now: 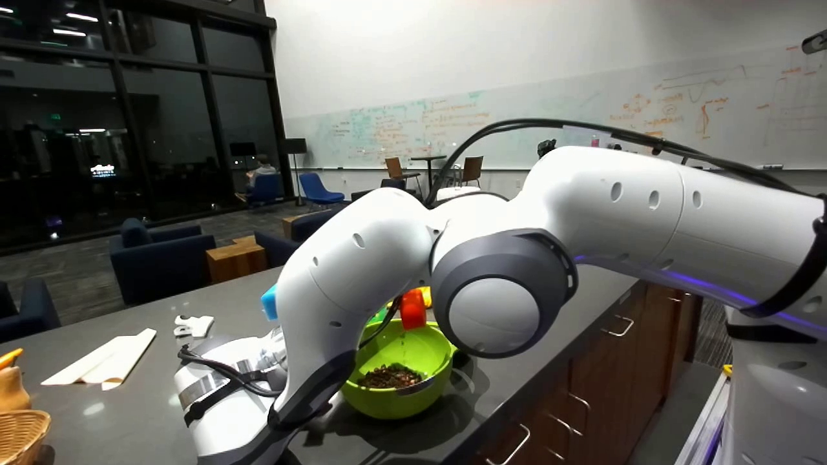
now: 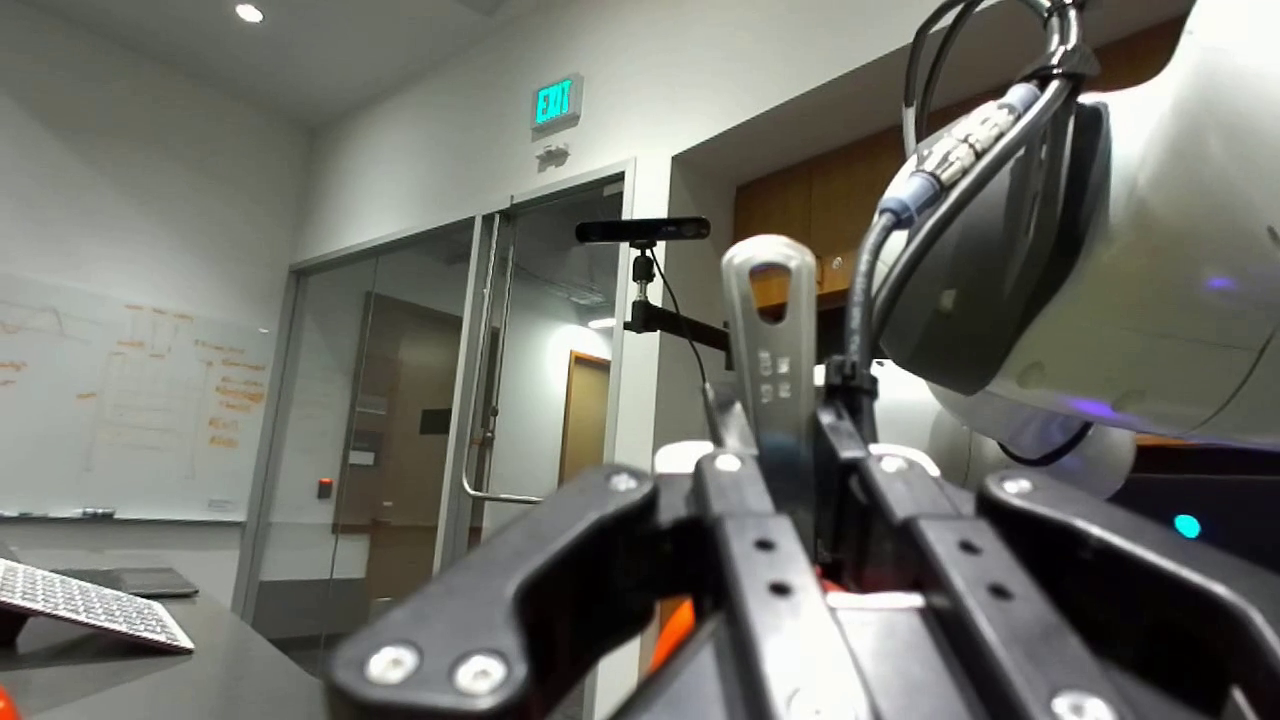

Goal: Pour the contents from the measuring cup on the left into the light green bowl.

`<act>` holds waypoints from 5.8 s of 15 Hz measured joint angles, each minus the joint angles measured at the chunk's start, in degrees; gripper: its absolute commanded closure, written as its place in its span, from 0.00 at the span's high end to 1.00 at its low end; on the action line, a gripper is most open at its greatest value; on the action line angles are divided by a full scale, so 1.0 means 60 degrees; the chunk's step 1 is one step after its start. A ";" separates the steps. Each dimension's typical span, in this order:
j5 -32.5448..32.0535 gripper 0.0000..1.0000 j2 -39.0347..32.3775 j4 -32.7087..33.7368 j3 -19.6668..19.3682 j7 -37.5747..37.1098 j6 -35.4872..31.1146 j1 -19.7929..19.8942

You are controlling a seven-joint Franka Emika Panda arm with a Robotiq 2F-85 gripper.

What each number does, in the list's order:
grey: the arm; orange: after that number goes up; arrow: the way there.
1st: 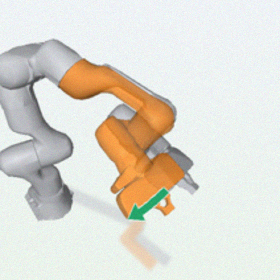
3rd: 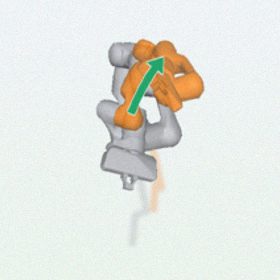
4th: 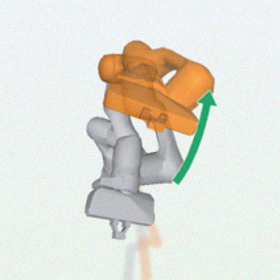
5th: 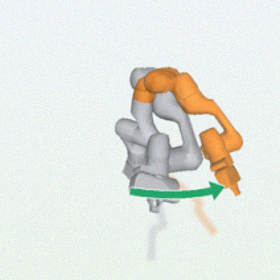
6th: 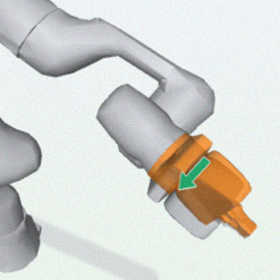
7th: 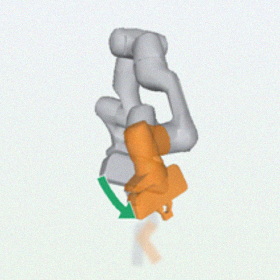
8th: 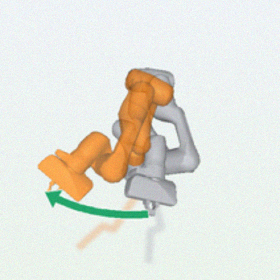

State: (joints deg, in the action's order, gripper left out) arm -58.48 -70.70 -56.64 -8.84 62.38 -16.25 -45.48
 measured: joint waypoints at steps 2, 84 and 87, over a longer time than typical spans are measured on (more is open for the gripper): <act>-0.0145 0.04 -0.0026 0.0060 0.0000 0.0211 0.0000 -0.0017; 0.6327 0.98 -0.0802 0.5907 0.1549 -0.5151 -1.0962 0.5972; 0.6329 1.00 -0.0819 0.5897 0.1562 -0.5167 -1.0983 0.5955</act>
State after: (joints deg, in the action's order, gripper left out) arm -20.51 -75.62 -21.25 0.53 31.38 -82.14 -9.76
